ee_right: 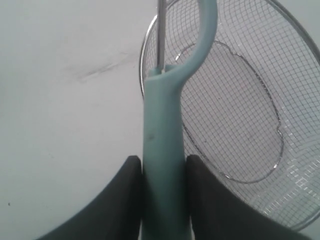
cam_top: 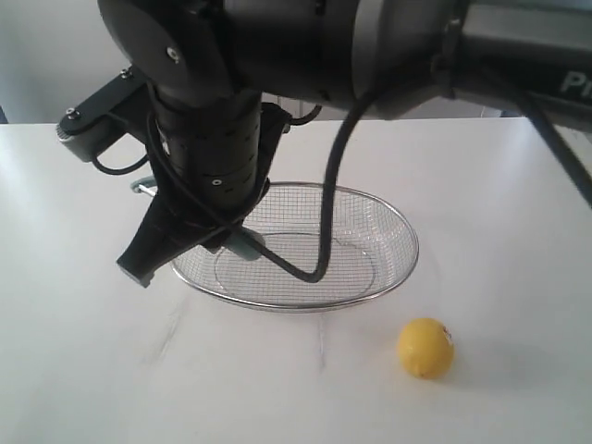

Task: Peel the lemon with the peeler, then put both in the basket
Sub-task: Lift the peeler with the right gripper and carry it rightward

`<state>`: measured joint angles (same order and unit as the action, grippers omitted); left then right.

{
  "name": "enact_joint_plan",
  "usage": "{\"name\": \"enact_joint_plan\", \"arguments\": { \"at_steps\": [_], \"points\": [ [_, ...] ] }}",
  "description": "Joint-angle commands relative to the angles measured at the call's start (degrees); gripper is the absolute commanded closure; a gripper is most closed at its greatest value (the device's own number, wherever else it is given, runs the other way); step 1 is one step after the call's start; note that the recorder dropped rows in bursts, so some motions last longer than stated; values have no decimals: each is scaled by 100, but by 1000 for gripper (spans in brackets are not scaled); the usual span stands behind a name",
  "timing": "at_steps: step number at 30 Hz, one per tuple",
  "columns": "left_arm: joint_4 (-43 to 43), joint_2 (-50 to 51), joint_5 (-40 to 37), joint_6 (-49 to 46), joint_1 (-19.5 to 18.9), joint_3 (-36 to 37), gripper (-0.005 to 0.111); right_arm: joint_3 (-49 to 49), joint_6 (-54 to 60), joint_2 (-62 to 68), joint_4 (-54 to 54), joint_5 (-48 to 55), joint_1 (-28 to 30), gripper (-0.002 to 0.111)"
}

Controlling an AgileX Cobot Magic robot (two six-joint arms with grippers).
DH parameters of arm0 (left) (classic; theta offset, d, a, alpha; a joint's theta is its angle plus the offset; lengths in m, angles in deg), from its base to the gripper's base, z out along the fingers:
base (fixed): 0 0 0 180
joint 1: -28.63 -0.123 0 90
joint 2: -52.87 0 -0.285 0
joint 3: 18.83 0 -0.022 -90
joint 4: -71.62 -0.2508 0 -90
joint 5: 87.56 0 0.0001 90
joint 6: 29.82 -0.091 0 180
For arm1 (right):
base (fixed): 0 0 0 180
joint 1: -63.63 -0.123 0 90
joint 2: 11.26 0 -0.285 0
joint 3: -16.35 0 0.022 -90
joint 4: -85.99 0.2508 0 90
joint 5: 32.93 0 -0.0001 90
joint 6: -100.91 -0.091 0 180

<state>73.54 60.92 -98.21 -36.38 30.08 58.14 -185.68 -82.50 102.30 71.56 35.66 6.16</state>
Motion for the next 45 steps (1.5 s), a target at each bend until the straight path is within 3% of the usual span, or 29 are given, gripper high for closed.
{"name": "enact_joint_plan", "arguments": {
  "at_steps": [1,14,23,33,45],
  "points": [
    [53,-27,-13,28,-10,24,106,335,61,-302,-168,54,196,108],
    [53,-27,-13,28,-10,24,106,1010,61,-1180,-167,-44,1094,108],
    [53,-27,-13,28,-10,24,106,1480,61,-1975,-167,-63,2014,108],
    [53,-27,-13,28,-10,24,106,3159,-186,-3047,-168,-696,2783,108],
    [53,-27,-13,28,-10,24,106,4257,-245,-3972,-147,-1147,3384,108]
  ]
}}
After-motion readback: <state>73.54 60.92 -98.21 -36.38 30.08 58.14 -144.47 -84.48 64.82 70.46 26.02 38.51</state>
